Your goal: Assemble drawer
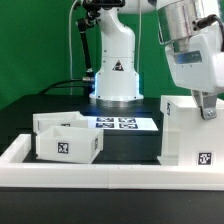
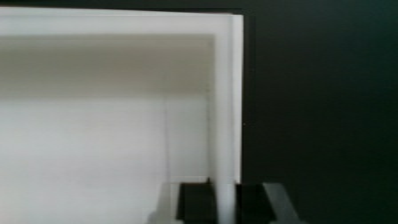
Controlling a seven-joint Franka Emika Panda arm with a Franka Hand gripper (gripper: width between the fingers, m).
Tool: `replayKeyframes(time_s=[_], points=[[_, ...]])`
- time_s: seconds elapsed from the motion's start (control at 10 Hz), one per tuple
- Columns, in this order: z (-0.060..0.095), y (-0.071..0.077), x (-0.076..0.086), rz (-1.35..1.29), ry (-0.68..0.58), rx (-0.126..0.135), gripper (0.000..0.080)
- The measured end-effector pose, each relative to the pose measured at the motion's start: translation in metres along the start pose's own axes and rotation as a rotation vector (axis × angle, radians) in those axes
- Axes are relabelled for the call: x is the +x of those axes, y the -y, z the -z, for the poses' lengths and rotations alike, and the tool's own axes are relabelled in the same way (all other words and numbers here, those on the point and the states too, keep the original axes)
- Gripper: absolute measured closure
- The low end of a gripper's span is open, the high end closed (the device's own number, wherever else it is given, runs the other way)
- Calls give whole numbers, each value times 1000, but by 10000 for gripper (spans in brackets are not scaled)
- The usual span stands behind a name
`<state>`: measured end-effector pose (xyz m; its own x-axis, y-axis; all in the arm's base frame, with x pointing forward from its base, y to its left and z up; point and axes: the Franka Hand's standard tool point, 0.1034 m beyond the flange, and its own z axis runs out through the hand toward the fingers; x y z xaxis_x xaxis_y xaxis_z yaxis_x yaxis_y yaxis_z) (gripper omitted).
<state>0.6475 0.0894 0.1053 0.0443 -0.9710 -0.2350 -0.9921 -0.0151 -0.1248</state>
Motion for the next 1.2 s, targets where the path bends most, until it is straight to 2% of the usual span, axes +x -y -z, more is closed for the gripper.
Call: replayKeyframes(time_s=[0.1,0.2,0.3,0.4,0.5,0.6,0.7,0.9,1.1,1.2], points=[[0,0,0,4,0,0,651],[0,0,-1,6,0,0,651],[-1,-1,-1,35,0,-1,515],[-1,-2,-1,86,0,-3,303],[0,-1,-1,126,0,-2,303],[2,0,-2,175,0,1,199],[6,2,-3,225,0,7,165],[20,8,-2,376,-3,28,152],[31,10,9,545,1,32,151],[31,10,14,570,2,33,151]])
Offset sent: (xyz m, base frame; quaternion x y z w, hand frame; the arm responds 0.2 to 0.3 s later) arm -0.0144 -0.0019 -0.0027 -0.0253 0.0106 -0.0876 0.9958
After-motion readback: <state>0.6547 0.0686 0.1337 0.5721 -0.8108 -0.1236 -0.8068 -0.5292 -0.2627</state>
